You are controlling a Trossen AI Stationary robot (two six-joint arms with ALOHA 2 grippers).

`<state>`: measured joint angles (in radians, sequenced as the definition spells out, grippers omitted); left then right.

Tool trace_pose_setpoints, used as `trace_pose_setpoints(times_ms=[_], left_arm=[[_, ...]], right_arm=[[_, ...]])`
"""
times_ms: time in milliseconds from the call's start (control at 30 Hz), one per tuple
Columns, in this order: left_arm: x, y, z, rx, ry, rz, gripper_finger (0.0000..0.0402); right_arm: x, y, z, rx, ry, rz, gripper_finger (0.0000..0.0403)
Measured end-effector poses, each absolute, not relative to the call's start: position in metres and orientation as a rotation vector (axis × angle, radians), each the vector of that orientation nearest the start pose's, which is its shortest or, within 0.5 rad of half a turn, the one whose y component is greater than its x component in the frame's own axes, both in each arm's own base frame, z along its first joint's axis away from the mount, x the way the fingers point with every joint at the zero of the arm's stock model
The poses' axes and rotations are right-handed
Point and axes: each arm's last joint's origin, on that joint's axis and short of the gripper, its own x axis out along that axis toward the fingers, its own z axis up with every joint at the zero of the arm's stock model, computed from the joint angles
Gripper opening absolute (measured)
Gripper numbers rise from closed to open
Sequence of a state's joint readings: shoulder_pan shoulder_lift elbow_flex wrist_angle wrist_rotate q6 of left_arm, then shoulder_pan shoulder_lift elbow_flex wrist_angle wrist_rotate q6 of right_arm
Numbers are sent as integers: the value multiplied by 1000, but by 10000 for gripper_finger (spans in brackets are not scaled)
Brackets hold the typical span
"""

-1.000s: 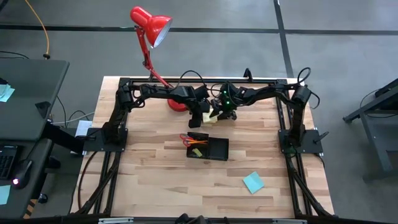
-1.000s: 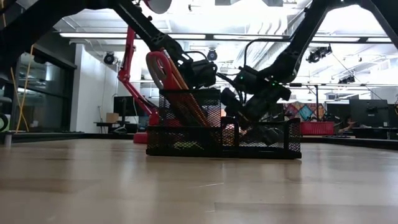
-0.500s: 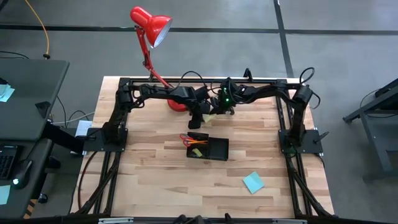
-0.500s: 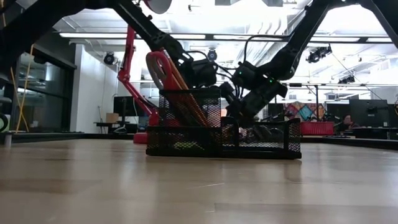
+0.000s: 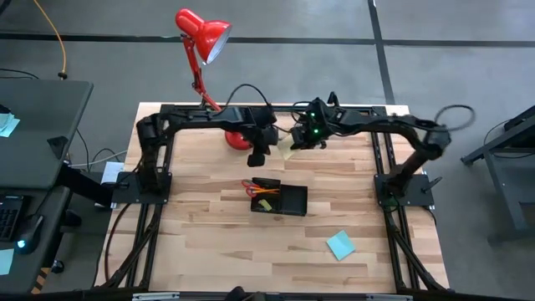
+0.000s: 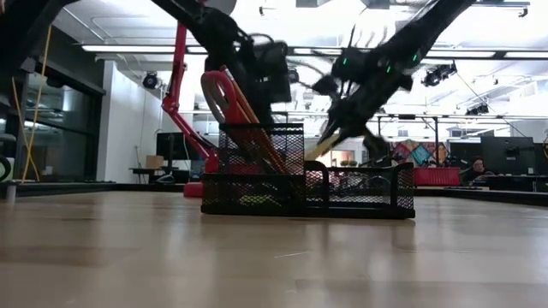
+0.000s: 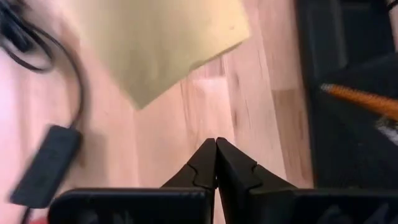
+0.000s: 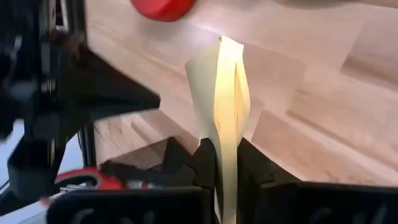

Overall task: Pick and place office supplies into organizer
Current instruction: Put the yellow sticky notes into the black desk organizer

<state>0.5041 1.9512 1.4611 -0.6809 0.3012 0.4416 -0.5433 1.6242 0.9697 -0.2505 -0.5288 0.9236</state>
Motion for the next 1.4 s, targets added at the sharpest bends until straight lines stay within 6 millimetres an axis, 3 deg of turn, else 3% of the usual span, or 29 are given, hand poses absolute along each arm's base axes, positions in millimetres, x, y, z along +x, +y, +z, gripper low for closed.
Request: trace_pose_setpoints(times_ms=[200,367,467,600,733,900,1000,1400], left_arm=[[343,188,234,-17,975,-22,0],[329,190,266,23,905,57,1],[328,188,276,18,859,86,1],[322,189,295,26,770,86,1],[312,195,304,25,756,140,1],[299,200,315,-69,704,122,1],[290,206,319,-115,694,160,1],[279,205,330,-139,667,161,1]], right_arm=[[262,-119,245,1286,680,-484,9],[248,-65,277,1311,595,-574,9],[237,-30,282,1338,633,-645,9],[234,10,277,1367,691,-689,9],[237,31,270,1359,721,-706,9],[247,49,257,1310,842,-643,8],[259,59,250,1314,827,-589,9],[306,72,194,1455,750,-743,12]])
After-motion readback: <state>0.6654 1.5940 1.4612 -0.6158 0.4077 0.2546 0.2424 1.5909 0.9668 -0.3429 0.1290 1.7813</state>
